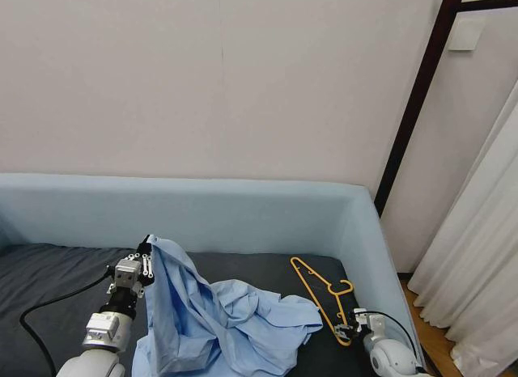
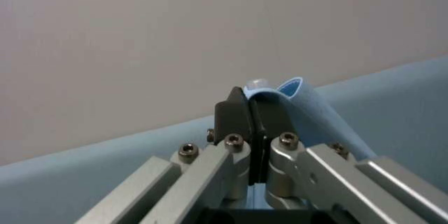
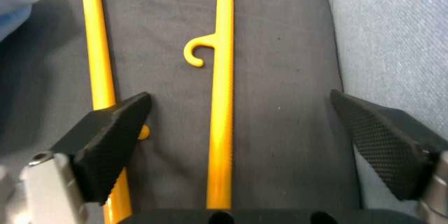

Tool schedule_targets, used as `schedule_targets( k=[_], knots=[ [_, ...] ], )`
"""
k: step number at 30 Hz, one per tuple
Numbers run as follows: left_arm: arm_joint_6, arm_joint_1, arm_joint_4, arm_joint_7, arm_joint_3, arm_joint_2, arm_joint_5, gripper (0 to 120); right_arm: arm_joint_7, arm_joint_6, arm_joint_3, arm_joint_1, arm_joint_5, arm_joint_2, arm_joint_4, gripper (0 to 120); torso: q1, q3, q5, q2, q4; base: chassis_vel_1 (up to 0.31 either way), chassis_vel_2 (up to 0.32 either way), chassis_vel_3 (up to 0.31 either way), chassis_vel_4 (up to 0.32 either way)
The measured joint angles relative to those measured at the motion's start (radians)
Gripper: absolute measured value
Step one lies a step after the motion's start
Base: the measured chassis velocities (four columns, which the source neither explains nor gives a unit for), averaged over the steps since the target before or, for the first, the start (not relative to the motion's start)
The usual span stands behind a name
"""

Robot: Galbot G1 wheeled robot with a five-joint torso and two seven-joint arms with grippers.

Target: Pick up the clothes from the sofa and hang them on the clothes hanger.

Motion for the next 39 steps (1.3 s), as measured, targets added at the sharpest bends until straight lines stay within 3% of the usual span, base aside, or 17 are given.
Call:
schedule_targets(
  k=[23, 31, 35, 39],
  knots=[
    [-0.034, 0.005, -0.015, -0.007, 0.000, -0.016, -0.013, 0, -0.059, 0.027, -0.001, -0.035, 0.000, -0.009, 0.024, 8, 0.000, 0.000, -0.0001, 0.000, -0.0003, 0.000, 0.000, 0.000, 0.000],
    [-0.040, -0.006, -0.001, -0.010, 0.009, -0.016, -0.012, 0, -0.051, 0.053, -0.006, -0.041, -0.002, -0.013, 0.044, 5, 0.000, 0.000, -0.0001, 0.000, -0.0004, 0.000, 0.000, 0.000, 0.000],
    [-0.040, -0.020, 0.008, -0.010, 0.020, -0.015, -0.013, 0, -0.033, 0.113, -0.006, -0.054, -0.015, -0.024, 0.078, 5, 0.000, 0.000, 0.0000, 0.000, -0.0003, 0.000, 0.000, 0.000, 0.000],
    [-0.039, -0.043, 0.024, -0.009, 0.057, -0.012, -0.022, 0, -0.010, 0.259, 0.008, -0.102, -0.033, -0.057, 0.197, 5, 0.000, 0.000, 0.0000, 0.000, -0.0002, 0.000, 0.000, 0.000, 0.000]
  ],
)
